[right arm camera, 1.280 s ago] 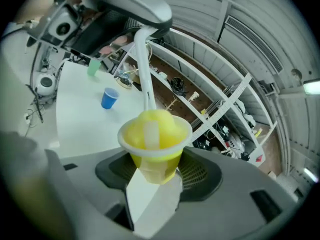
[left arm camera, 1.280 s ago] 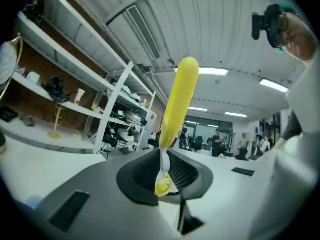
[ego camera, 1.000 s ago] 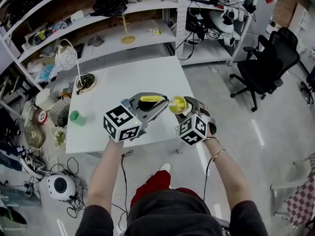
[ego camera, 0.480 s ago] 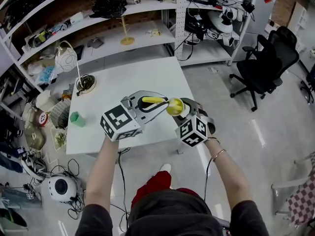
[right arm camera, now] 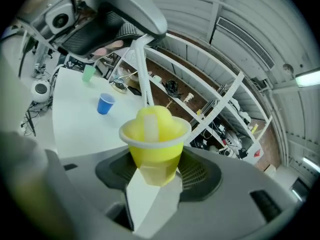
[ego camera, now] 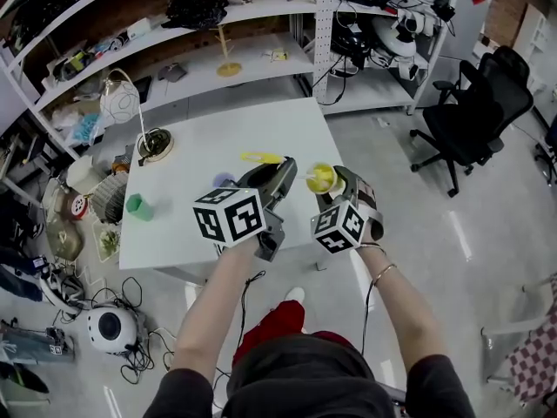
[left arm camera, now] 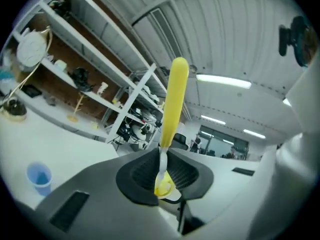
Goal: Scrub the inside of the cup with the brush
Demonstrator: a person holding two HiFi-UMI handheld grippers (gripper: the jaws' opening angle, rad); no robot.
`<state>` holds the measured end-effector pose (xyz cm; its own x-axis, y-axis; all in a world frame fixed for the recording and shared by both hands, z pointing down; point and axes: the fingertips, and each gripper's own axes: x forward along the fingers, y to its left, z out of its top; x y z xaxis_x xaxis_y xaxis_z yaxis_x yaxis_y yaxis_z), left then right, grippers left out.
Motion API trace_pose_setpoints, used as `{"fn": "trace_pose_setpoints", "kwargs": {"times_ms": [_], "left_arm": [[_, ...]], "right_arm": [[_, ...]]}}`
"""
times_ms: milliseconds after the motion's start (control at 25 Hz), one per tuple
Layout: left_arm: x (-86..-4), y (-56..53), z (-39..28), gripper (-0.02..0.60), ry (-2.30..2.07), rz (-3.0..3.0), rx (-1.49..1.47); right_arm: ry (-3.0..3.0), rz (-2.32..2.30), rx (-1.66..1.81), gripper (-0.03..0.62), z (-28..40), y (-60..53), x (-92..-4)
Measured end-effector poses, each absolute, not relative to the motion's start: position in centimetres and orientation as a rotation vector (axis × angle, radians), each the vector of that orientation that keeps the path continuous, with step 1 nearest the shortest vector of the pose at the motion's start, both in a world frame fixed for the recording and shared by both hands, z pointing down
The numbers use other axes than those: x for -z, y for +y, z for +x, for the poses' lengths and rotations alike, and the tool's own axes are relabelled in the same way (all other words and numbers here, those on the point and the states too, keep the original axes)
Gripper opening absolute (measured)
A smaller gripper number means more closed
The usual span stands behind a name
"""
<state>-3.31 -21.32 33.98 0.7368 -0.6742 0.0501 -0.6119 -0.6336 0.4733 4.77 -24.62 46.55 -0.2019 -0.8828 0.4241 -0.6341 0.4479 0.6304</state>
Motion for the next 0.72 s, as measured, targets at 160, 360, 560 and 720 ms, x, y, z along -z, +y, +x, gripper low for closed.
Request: {"fn": "trace_pose_setpoints", "kwargs": {"times_ms": [160, 360, 560, 720], "left_arm": [[-35.3, -22.0, -4.8, 0.043, -1.015, 2.318, 0.275], [-35.2, -21.9, -5.8, 0.043, -1.069, 2.323, 0.276], [-34.6, -21.9, -6.1, 0.042, -1.142, 2.379, 0.229], [-34.0, -22.0, -6.8, 0.041, -1.138, 2.362, 0.279]], "right_arm": [[-1.906, 1.281, 0.438, 0.255, 4.9, -24.9, -46.8], [-1.929, 1.276, 0.461, 0.255, 3.9, -25.0, -46.8], [-1.924, 1.288, 0.463, 0.255, 3.5, -25.6, -46.7], [-1.923, 1.332, 0.415, 0.255, 4.2, -26.1, -47.1]]}}
